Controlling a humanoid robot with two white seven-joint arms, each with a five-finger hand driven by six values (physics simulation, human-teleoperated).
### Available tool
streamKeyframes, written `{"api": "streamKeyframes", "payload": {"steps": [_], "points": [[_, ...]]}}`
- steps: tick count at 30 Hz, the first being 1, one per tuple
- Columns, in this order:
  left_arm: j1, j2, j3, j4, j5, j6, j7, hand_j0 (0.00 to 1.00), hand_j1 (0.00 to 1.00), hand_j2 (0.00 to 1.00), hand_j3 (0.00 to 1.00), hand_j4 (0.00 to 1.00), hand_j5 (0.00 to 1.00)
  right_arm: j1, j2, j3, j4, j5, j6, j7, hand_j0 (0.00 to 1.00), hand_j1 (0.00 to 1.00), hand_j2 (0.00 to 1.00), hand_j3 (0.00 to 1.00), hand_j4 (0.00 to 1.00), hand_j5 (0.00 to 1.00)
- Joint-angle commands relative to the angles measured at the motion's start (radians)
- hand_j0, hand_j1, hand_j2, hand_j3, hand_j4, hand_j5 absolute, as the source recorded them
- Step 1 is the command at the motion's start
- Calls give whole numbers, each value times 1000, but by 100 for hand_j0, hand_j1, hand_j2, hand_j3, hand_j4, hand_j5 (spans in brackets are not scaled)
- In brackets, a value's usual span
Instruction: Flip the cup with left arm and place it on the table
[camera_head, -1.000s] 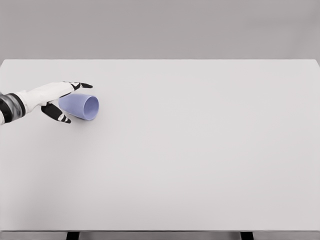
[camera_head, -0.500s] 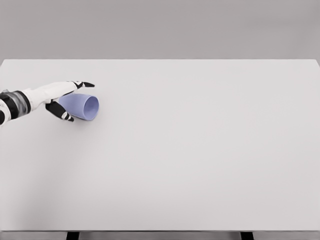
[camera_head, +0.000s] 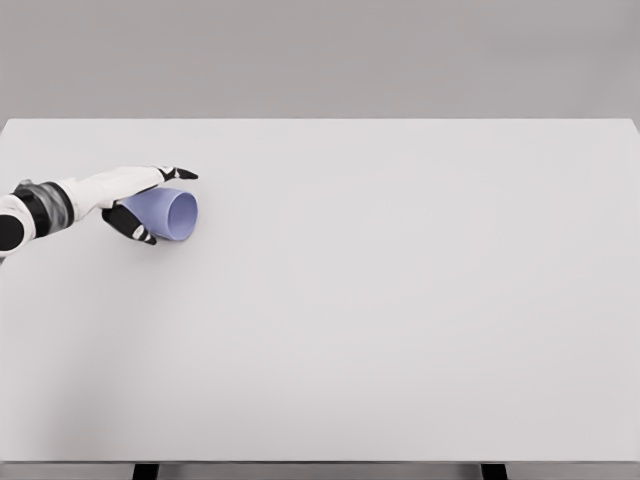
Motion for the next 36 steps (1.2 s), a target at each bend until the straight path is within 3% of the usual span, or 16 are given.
{"api": "streamKeyframes", "payload": {"steps": [1,11,27,36], "points": [[0,-1,-2,3,3,0,0,96,96,96,96,96,96,0,0,0,0,0,0,0,100,100,100,100,100,100],[2,3,-3,3,4,0,0,76,76,76,76,76,76,0,0,0,0,0,0,0,100,100,100,100,100,100],[3,8,4,-42,21,10,0,72,72,72,72,72,72,2,0,0,0,0,0,0,100,100,100,100,100,100],[-2,17,15,-88,89,14,0,72,72,72,72,72,72,2,0,0,0,0,0,0,100,100,100,100,100,100]]}}
